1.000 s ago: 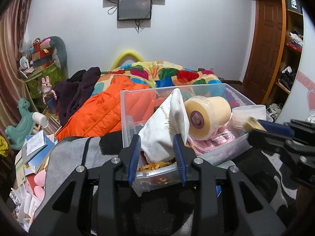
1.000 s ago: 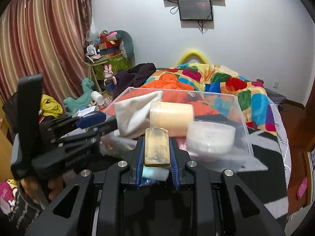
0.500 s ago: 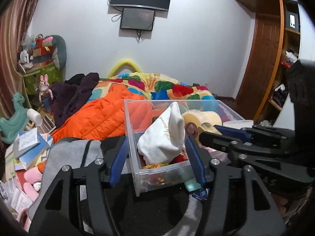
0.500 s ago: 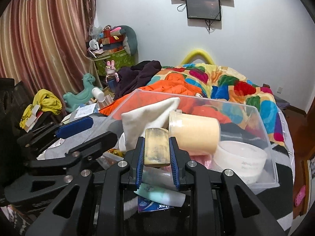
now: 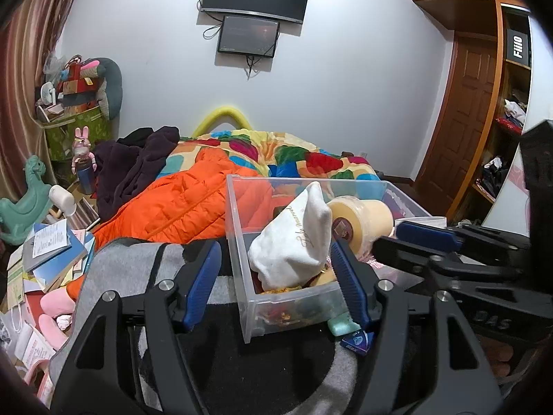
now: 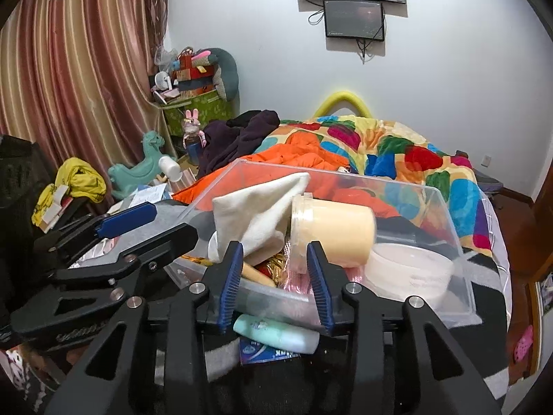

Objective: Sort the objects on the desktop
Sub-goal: 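Lower the soap bar into the clear box and open the right tool, then grasp the blue Max box with the right tool while the left reaches the teal tube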

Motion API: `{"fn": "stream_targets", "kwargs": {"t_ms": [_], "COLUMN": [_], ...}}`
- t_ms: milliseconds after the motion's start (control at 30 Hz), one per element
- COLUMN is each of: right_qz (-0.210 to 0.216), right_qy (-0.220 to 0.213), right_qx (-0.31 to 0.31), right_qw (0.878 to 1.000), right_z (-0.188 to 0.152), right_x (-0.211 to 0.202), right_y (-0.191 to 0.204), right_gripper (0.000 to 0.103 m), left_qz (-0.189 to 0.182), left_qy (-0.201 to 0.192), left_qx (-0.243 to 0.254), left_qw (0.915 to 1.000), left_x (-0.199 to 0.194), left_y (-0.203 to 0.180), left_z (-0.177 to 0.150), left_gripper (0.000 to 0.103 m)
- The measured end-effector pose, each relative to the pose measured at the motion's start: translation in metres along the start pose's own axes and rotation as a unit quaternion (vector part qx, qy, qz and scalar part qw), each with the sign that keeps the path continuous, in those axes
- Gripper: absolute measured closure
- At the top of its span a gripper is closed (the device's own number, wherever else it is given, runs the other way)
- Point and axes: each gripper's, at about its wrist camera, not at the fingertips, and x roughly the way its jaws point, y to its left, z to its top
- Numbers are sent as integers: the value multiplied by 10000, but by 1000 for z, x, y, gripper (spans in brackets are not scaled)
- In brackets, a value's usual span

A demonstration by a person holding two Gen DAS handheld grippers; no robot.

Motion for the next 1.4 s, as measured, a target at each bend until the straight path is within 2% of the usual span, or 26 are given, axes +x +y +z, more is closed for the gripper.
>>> {"fn": "stream_targets", "kwargs": {"t_ms": [100, 167, 267, 433, 567, 667, 800, 1000, 1300, 1400], "right_qz": [-25, -40, -61, -13, 43, 29, 26, 148, 27, 44], "right_qy": [-31, -36, -26, 236, 639, 936, 1168, 1313, 1261, 1198], "right_qx": [48, 77, 83, 97, 33, -84, -205, -358, -555, -604], "right_qw": [10000, 10000, 9999, 9997, 9979, 9956, 9929, 9906, 9905, 9909], "right_z": [-5, -9, -17, -36, -53, -62, -64, -58, -59, -60], "right_x": [-11, -17, -24, -21, -4, 12, 27, 40, 47, 46], "right_y": [-4, -6, -10, -12, -11, -8, -4, 3, 13, 16], "right_gripper": [63, 56, 53, 46, 46, 46, 46, 46, 44, 53], "left_qz": [28, -9, -24, 71, -26, -215, -370, -663, -673, -638], "left_qy": [7, 16, 62, 70, 162, 464, 676, 798, 932, 985], "left_qx": [-26, -46, -1, 241, 301, 349, 249, -98, -148, -117], "left_qw": [10000, 10000, 10000, 9997, 9994, 9981, 9967, 9946, 9933, 9930], "left_x": [-2, -5, -11, -22, -22, -12, -3, 0, 5, 7], "left_y": [0, 0, -4, -14, -15, -14, -12, 2, 2, 1], "left_z": [0, -2, -8, -18, -25, -30, -32, -33, -34, -35], "left_gripper": [38, 38, 37, 29, 24, 24, 24, 24, 24, 24]}}
